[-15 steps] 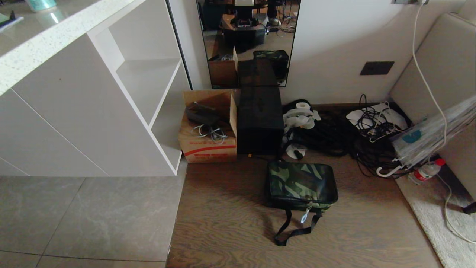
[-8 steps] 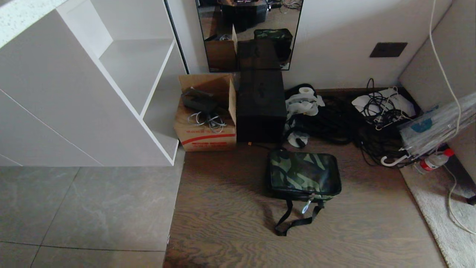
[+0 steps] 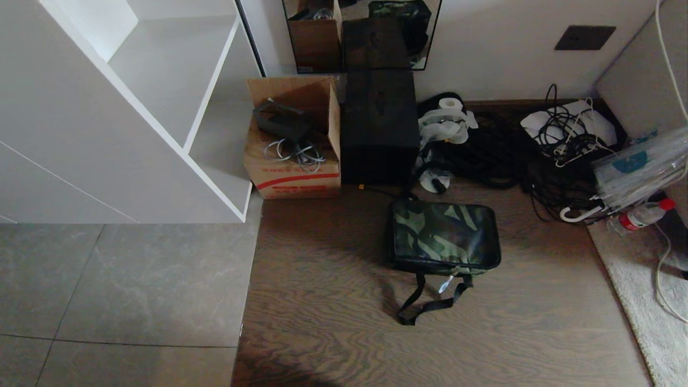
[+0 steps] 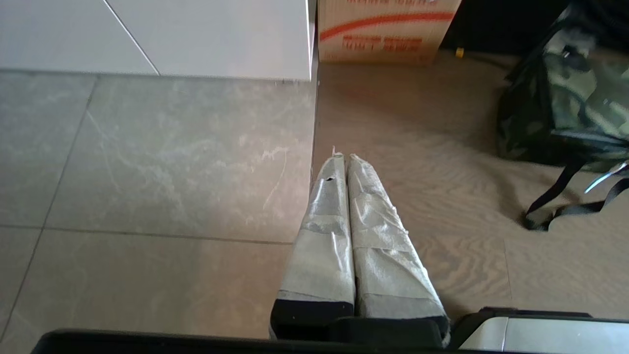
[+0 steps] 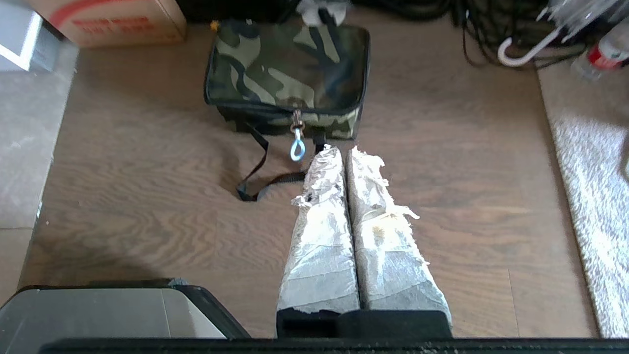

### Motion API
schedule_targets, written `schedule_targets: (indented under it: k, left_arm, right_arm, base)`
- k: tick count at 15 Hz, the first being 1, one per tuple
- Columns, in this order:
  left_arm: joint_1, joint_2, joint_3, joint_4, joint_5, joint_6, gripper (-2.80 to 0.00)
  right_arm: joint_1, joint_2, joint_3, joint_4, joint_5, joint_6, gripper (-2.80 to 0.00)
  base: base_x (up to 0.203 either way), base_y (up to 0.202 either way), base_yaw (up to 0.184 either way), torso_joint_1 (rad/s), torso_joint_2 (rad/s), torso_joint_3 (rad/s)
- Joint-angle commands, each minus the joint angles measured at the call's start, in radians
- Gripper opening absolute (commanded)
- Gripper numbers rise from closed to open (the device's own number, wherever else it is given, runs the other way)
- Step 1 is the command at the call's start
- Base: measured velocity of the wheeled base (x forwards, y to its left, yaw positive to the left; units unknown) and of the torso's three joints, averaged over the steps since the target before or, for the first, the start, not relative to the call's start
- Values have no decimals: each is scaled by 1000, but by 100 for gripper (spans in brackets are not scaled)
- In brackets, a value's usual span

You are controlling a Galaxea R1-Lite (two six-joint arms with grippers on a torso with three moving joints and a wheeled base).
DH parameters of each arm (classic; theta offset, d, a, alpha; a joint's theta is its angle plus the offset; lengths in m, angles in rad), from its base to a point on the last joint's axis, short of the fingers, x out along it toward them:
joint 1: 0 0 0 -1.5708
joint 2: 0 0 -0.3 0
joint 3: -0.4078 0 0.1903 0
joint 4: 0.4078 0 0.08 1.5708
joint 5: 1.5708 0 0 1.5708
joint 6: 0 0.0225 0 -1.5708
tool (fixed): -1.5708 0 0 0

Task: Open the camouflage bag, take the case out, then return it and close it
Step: Open the top of the storage box

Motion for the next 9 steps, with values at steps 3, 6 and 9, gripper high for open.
schedule_targets:
  k: [3,6,9]
  left_arm:
    - [0,2,0,0,0,0,-280]
    - [0,2,-2,0,0,0,-280]
    - [0,2,0,0,0,0,-280]
  right_arm:
    - [1,0,0,1,0,0,-280]
    - [1,0,0,1,0,0,-280]
    - [1,0,0,1,0,0,-280]
  base:
    - [0,0,0,1,1,-196]
    - [0,0,0,7,-2,-194]
    - [0,0,0,4,1,-197]
